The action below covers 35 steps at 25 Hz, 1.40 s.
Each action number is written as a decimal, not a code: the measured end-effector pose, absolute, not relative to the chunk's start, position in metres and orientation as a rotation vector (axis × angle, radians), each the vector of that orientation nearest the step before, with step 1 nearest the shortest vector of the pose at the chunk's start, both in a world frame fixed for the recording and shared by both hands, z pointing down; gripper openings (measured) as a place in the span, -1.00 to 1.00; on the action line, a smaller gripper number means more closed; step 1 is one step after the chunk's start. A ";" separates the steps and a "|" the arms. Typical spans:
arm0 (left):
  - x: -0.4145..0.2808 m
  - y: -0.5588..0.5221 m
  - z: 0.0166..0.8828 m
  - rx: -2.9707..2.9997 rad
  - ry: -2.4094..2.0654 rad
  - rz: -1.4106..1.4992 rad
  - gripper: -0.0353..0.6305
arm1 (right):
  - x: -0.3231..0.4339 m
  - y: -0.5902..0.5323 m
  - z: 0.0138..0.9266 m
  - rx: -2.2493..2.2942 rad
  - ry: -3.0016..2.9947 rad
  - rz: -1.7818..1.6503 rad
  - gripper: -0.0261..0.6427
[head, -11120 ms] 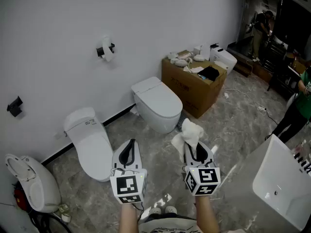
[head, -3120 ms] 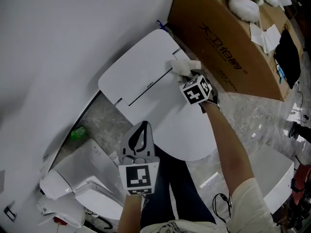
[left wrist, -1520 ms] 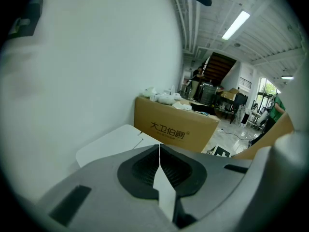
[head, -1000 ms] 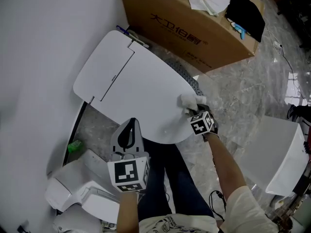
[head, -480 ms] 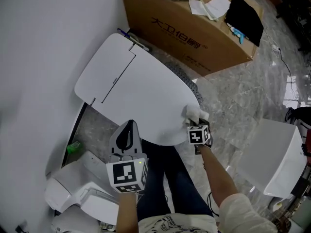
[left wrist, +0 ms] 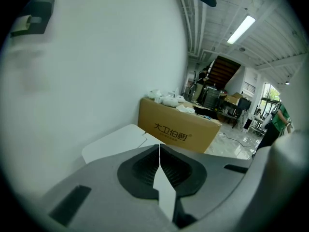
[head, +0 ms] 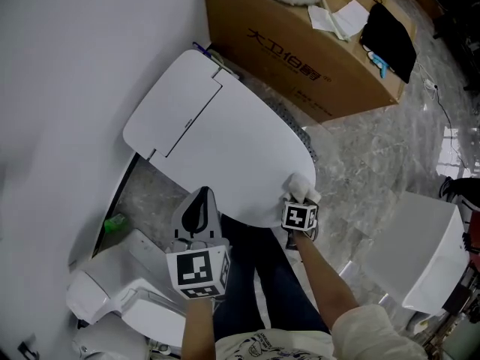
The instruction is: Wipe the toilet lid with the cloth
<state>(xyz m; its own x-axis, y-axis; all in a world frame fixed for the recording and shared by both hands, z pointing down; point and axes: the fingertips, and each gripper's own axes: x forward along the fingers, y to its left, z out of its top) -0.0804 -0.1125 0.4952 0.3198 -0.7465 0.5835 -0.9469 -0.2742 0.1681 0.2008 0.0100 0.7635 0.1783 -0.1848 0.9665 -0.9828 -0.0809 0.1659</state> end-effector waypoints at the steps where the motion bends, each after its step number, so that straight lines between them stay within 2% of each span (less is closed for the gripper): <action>1: -0.084 -0.113 0.496 2.098 -1.496 0.541 -0.87 | 0.195 0.009 0.764 1.465 -1.186 1.027 -0.60; 14: -0.123 -0.122 0.498 2.050 -1.545 0.519 -0.87 | 0.123 -0.046 0.760 1.496 -1.210 1.085 -0.60; 35: -0.184 -0.137 0.514 1.956 -1.616 0.504 -0.87 | 0.012 -0.176 0.753 1.386 -1.352 0.966 -0.60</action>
<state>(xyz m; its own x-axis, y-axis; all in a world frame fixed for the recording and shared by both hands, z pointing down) -0.1836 -0.1369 0.5136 0.2077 -0.7711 0.6019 -0.9766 -0.1279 0.1732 0.0124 -0.1756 0.7529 0.0809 -0.2538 0.9639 -0.9941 0.0497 0.0965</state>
